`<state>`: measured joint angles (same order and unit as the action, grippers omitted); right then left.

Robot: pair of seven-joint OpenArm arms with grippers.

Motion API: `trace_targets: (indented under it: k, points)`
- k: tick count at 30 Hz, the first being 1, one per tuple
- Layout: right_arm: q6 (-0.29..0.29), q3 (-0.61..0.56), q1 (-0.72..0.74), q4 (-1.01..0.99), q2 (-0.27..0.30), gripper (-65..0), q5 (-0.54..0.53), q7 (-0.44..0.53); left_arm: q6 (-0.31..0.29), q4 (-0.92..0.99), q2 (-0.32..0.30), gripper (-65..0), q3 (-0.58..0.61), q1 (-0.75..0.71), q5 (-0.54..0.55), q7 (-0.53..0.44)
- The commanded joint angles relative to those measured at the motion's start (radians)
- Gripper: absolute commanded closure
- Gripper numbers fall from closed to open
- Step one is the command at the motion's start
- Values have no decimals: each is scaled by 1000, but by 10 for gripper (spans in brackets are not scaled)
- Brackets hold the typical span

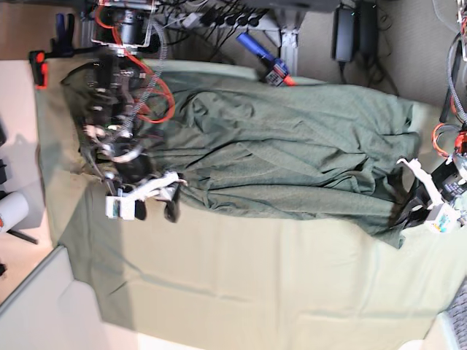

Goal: Fold the T-shirt properly
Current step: 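Grasp the shirt edge with the right gripper and fold it toward the left gripper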

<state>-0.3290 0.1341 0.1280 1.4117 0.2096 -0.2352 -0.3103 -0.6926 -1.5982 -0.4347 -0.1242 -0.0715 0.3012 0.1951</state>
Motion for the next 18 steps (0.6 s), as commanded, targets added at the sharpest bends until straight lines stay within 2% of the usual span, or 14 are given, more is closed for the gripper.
trace_targets:
  k: [1,6,11,13,16,18]
  points:
    - [3,-27,48,-27,-9,-409,22,23,-6,-18,-14,0,-6,10,23,-21]
    - [9,-165,165,-240,-53,-409,140,24,-6,-18,-15,0,-6,10,25,-21]
    - [10,-193,177,-264,-52,-396,194,23,-6,-18,-15,0,-6,10,25,-23]
    - [10,-193,176,-264,-53,-307,194,20,-6,-18,-14,0,-6,10,25,-23]
    - [10,-193,176,-263,-56,-95,193,-3,-6,-18,-14,0,-6,10,25,-23]
    - [10,-193,176,-262,-55,-6,190,-5,-6,-18,-14,0,-6,10,24,-23]
